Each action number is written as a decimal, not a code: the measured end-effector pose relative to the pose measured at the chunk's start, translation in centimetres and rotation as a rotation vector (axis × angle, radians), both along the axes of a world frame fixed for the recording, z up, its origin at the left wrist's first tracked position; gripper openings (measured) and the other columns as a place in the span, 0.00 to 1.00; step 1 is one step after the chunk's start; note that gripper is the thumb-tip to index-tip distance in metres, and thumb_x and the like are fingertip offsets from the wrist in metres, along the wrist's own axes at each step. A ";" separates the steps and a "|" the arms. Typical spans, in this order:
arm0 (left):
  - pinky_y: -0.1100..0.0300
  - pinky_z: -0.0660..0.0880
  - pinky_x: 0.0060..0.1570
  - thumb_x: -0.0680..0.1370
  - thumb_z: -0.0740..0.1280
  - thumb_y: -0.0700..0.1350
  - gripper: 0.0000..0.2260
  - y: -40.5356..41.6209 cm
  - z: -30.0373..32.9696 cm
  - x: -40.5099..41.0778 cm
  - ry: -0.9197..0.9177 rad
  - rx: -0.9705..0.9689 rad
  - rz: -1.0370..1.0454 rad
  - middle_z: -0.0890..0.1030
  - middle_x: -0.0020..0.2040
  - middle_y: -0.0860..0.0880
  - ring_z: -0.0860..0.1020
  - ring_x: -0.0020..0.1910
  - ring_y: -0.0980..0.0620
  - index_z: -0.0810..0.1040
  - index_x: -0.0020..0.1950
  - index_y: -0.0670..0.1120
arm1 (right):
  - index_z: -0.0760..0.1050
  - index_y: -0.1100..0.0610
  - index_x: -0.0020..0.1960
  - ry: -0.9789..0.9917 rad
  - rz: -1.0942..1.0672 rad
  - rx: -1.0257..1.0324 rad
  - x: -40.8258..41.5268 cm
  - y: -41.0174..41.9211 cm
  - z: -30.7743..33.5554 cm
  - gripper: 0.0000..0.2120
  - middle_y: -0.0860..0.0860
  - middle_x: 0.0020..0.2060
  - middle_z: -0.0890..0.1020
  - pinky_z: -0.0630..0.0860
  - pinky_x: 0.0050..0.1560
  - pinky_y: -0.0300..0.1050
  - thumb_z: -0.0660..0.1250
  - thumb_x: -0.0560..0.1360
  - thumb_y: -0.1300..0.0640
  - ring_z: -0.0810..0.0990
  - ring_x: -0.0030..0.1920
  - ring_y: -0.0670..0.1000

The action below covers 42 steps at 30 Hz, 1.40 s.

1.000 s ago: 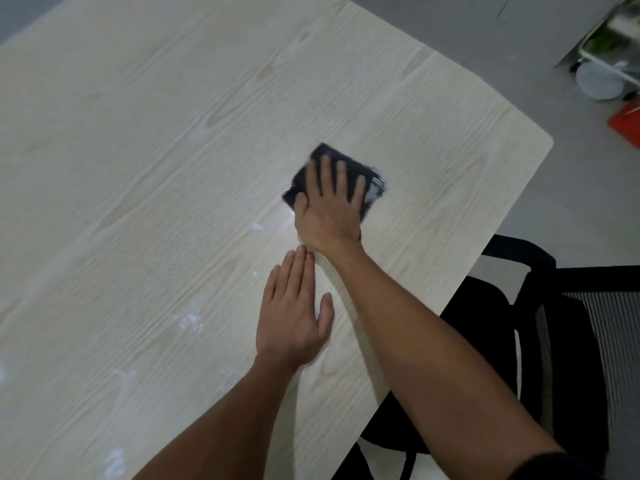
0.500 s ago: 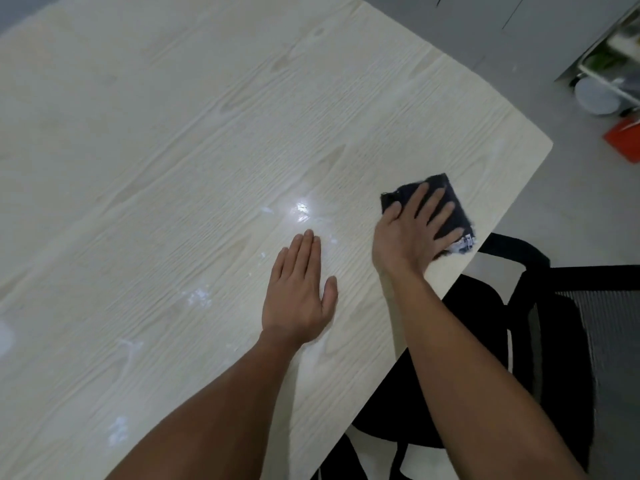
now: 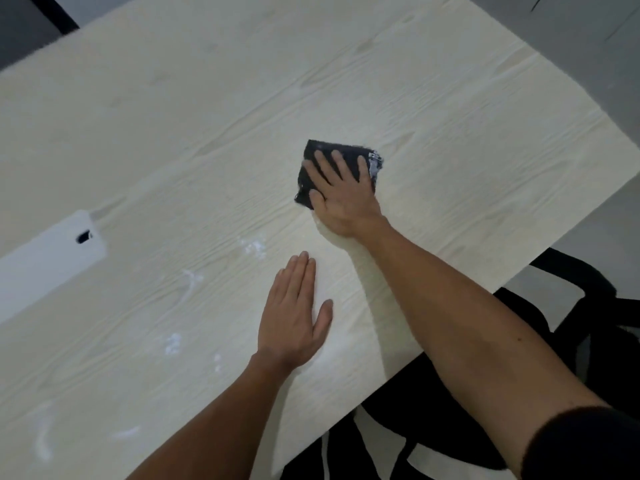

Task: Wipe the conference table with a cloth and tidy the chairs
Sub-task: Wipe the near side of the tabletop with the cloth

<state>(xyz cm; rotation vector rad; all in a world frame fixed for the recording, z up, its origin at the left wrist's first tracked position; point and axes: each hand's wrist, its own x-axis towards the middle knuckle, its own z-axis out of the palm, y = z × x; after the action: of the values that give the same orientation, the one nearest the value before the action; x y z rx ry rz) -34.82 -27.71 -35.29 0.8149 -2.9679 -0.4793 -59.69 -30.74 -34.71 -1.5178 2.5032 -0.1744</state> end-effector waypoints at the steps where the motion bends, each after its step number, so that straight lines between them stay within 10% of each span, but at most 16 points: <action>1: 0.50 0.48 0.83 0.85 0.54 0.57 0.33 0.2 -0.1 0.2 -0.010 -0.002 -0.002 0.52 0.85 0.44 0.48 0.85 0.49 0.53 0.84 0.40 | 0.51 0.44 0.85 0.009 0.136 -0.005 -0.6 1.4 -0.2 0.28 0.46 0.85 0.54 0.39 0.82 0.64 0.46 0.85 0.43 0.49 0.85 0.53; 5: 0.49 0.47 0.83 0.85 0.53 0.59 0.34 0.3 -0.1 0.1 -0.036 -0.033 -0.001 0.51 0.86 0.44 0.46 0.85 0.49 0.52 0.85 0.40 | 0.53 0.41 0.85 0.015 0.138 -0.002 -3.1 6.2 -0.2 0.28 0.44 0.84 0.54 0.39 0.82 0.62 0.46 0.85 0.43 0.50 0.85 0.51; 14: 0.46 0.52 0.83 0.84 0.57 0.58 0.34 0.6 -0.1 0.1 0.023 -0.014 0.015 0.54 0.85 0.43 0.49 0.85 0.47 0.55 0.84 0.39 | 0.46 0.53 0.86 -0.093 -1.148 -0.011 0.7 6.8 0.9 0.32 0.54 0.85 0.46 0.36 0.78 0.74 0.45 0.85 0.44 0.42 0.84 0.61; 19: 0.45 0.53 0.82 0.83 0.56 0.58 0.34 0.5 -0.2 0.0 0.017 -0.046 0.010 0.56 0.85 0.42 0.51 0.85 0.47 0.57 0.84 0.38 | 0.46 0.57 0.86 -0.089 -0.900 -0.052 5.8 -1.0 0.8 0.33 0.58 0.85 0.47 0.34 0.77 0.73 0.47 0.84 0.44 0.42 0.84 0.63; 27: 0.46 0.50 0.83 0.83 0.57 0.57 0.35 0.5 -0.1 -0.1 -0.054 -0.069 0.004 0.53 0.85 0.43 0.48 0.85 0.48 0.54 0.84 0.39 | 0.52 0.44 0.85 -0.002 0.149 -0.025 0.9 2.8 -0.2 0.28 0.46 0.85 0.55 0.40 0.81 0.65 0.46 0.86 0.42 0.50 0.85 0.53; 37: 0.47 0.49 0.83 0.84 0.56 0.58 0.35 0.5 0.1 0.0 -0.059 -0.029 0.014 0.51 0.86 0.43 0.45 0.85 0.49 0.52 0.85 0.39 | 0.45 0.51 0.86 -0.046 -1.091 0.013 -3.7 9.9 1.0 0.31 0.52 0.86 0.47 0.40 0.78 0.73 0.42 0.85 0.45 0.43 0.85 0.58; 42: 0.45 0.52 0.82 0.83 0.57 0.57 0.35 0.4 0.0 -0.1 -0.042 -0.036 0.018 0.55 0.85 0.42 0.50 0.85 0.46 0.55 0.84 0.39 | 0.48 0.53 0.86 -0.015 -0.680 -0.034 5.7 1.8 0.8 0.32 0.53 0.85 0.49 0.38 0.79 0.70 0.45 0.84 0.44 0.46 0.85 0.59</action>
<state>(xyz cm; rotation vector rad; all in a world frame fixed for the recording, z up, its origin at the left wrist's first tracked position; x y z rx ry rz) -34.89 -27.28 -35.26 0.8584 -2.9947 -0.4124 -54.03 -28.89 -33.95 -0.6089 2.9078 -0.3247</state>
